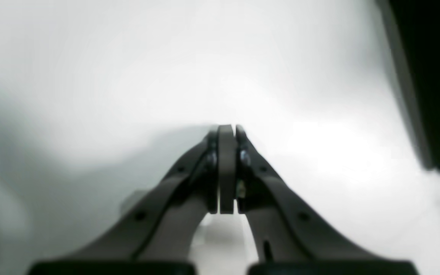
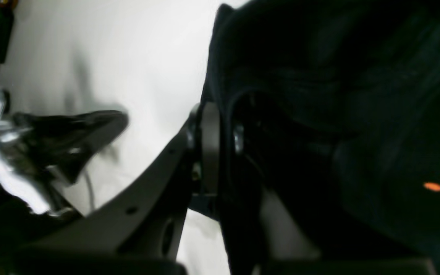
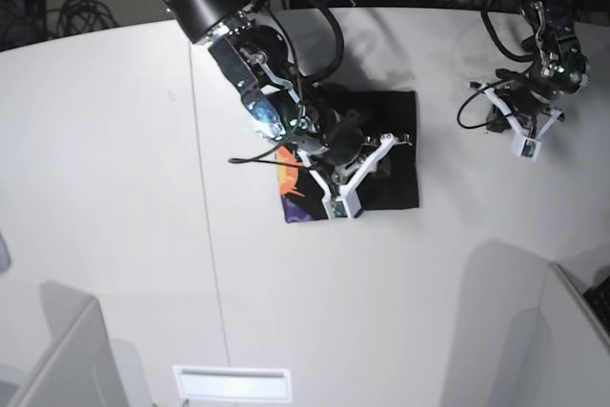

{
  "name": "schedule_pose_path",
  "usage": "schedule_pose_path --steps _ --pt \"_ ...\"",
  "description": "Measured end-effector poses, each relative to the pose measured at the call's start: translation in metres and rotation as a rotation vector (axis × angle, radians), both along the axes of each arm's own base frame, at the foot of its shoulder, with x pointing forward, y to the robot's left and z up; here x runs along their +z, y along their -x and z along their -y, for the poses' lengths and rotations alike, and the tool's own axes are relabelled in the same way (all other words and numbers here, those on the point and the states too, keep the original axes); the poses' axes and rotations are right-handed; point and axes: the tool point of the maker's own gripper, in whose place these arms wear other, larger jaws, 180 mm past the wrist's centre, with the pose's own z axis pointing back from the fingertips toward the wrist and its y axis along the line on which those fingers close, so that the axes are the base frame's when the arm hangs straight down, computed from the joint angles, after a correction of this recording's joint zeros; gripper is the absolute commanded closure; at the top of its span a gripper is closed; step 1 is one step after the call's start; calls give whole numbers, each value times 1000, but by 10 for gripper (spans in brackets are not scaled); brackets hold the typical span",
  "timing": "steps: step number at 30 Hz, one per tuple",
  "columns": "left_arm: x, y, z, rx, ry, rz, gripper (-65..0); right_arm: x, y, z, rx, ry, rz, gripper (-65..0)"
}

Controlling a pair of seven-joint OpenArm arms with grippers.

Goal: Fold the T-shirt properly
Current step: 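Fold the strip end over toward the left gripper with the right gripper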

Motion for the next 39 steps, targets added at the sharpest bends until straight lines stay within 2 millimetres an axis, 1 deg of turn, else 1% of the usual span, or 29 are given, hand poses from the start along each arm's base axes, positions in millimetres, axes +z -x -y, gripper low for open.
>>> schedule_pose_path --steps 3,6,8,9,12,14,16,18,20,22,27,29,34,37,39 --pt "6 8 -22 57 -13 11 0 -9 2 1 2 12 -26 0" --pt "11 15 -40 97 -30 20 0 -7 -1 1 1 13 -20 -174" --pt "12 20 -44 96 -32 17 0 -6 -1 -1 0 9 -19 -270" --pt "12 23 -47 103 -34 15 0 -5 -1 -3 1 5 -20 -314" --pt "14 25 -54 120 -40 21 0 -4 0 -5 2 -2 -23 -396" --pt "16 25 -56 125 -42 25 0 -4 0 -4 1 -1 -22 -413" --pt "13 27 -56 129 -37 18 0 -4 0 -5 2 -1 -22 -414" --pt "9 29 -56 135 -31 7 0 -4 6 -11 34 14 -6 -414" --pt "7 31 -57 138 -29 0 0 -3 16 -23 83 18 -5 -413" --pt "8 30 -57 138 -29 2 0 -1 21 -32 120 17 -1 -413" --pt "7 31 -57 138 -29 0 0 -5 15 -35 148 61 24 -413" --pt "8 30 -57 138 -29 3 0 -7 18 -39 169 72 29 -411" --pt "7 30 -57 138 -28 1 0 -7 29 -59 246 85 82 -411" --pt "8 30 -57 138 -28 3 0 -4 40 -71 312 86 99 -411" --pt "7 30 -57 138 -28 2 0 7 42 -78 343 76 134 -411"
